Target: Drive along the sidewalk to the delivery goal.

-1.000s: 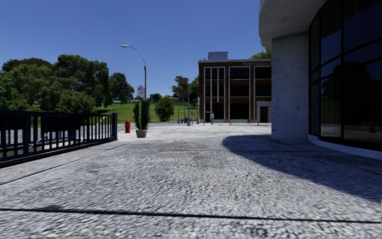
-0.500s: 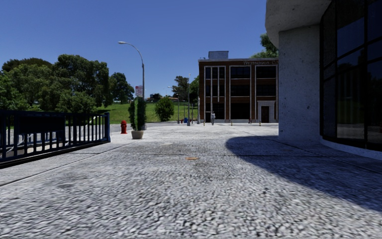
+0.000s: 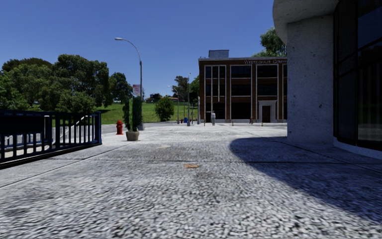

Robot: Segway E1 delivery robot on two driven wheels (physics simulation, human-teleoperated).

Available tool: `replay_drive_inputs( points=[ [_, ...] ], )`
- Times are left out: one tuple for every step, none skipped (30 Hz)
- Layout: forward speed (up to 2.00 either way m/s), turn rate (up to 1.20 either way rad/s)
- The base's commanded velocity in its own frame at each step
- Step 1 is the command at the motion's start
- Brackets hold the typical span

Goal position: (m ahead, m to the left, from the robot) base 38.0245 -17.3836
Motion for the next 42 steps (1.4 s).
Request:
replay_drive_inputs(
  points=[
    [1.27,0.00],
    [1.27,0.00],
    [1.27,0.00],
    [1.27,0.00],
    [1.27,0.00],
    [1.27,0.00],
    [1.27,0.00],
    [1.27,0.00],
    [1.27,0.00],
    [1.27,0.00],
    [1.27,0.00],
    [1.27,0.00],
    [1.27,0.00],
    [1.27,0.00],
    [1.27,0.00],
    [1.27,0.00],
    [1.27,0.00],
    [1.27,0.00],
    [1.27,0.00],
    [1.27,0.00],
    [1.27,0.00],
    [1.27,0.00],
    [1.27,0.00],
    [1.27,0.00],
    [1.27,0.00],
    [1.27,0.00],
    [1.27,0.00],
    [1.27,0.00],
    [1.27,0.00],
    [1.27,0.00],
    [1.27,0.00],
    [1.27,0.00],
    [1.27,-0.01],
    [1.27,-0.22],
    [1.27,-0.43],
    [1.27,-0.49],
    [1.27,-0.51],
    [1.27,-0.51],
    [1.27,-0.51],
    [1.27,-0.50],
    [1.27,-0.30],
    [1.27,-0.09]
  ],
)
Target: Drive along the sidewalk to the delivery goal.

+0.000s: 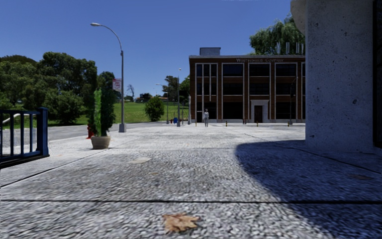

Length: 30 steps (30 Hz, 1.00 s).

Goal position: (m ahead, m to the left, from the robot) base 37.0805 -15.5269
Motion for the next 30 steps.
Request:
replay_drive_inputs(
  points=[
    [1.27,-0.09],
    [1.27,-0.07],
    [1.27,-0.07],
    [1.27,-0.06],
    [1.27,-0.05],
    [1.27,-0.05],
    [1.27,-0.04],
    [1.27,-0.04],
    [1.27,-0.04],
    [1.27,-0.04],
    [1.27,-0.04],
    [1.27,-0.04],
    [1.27,-0.04],
    [1.27,-0.04],
    [1.27,-0.04],
    [1.27,-0.04],
    [1.27,-0.04],
    [1.27,-0.04],
    [1.27,-0.04],
    [1.27,-0.04],
    [1.27,-0.04],
    [1.27,-0.07],
    [1.27,-0.26],
    [1.27,-0.40],
    [1.27,-0.56],
    [1.27,-0.67],
    [1.27,-0.70],
    [1.27,-0.69],
    [1.27,-0.49],
    [1.27,-0.49]
  ],
)
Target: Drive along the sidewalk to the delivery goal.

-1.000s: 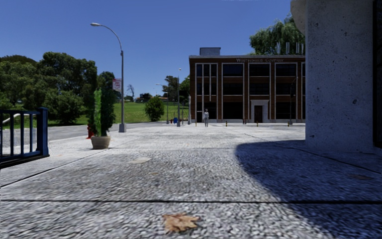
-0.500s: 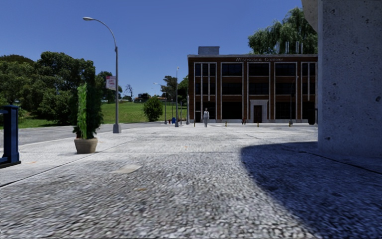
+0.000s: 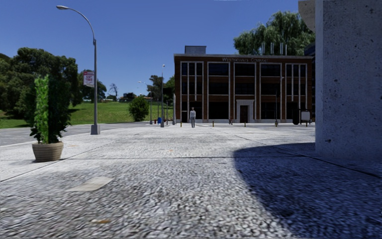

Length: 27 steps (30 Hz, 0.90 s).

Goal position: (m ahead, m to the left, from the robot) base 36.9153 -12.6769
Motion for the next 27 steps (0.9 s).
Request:
replay_drive_inputs(
  points=[
    [1.27,-0.24],
    [1.27,-0.14],
    [1.27,-0.12],
    [1.27,-0.10],
    [1.27,-0.09],
    [1.27,-0.08],
    [1.27,-0.07],
    [1.27,-0.07],
    [1.27,-0.07],
    [1.27,-0.07],
    [1.27,-0.07],
    [1.27,-0.06],
    [1.27,-0.06],
    [1.27,-0.06],
    [1.27,-0.06],
    [1.27,-0.06],
    [1.27,-0.06],
    [1.27,-0.06],
    [1.27,-0.06],
    [1.27,-0.06],
    [1.27,-0.06],
    [1.27,-0.06],
    [1.27,-0.06],
    [1.27,-0.06],
    [1.27,-0.06],
    [1.27,-0.06],
    [1.27,-0.06]
  ],
)
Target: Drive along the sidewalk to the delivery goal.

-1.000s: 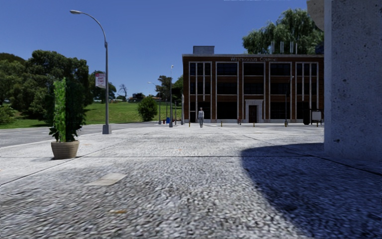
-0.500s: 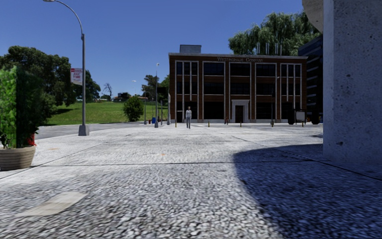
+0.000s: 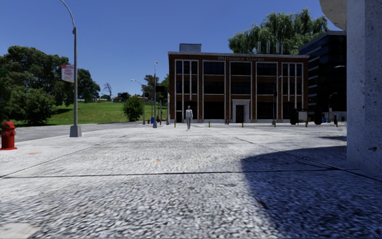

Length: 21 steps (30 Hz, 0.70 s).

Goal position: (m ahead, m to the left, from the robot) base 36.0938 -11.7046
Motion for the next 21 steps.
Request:
replay_drive_inputs(
  points=[
    [1.27,-0.06],
    [1.27,-0.06],
    [1.27,-0.06],
    [1.27,-0.06],
    [1.27,-0.06],
    [1.27,-0.06],
    [1.27,-0.06],
    [1.27,-0.06],
    [1.27,-0.06],
    [1.27,-0.06],
    [1.27,-0.06],
    [1.27,-0.06],
    [1.27,-0.04],
    [1.27,-0.03],
    [1.27,-0.03],
    [1.27,-0.03],
    [1.27,-0.03],
    [1.27,-0.03],
    [1.27,-0.03],
    [1.27,-0.03],
    [1.27,-0.03]
  ],
)
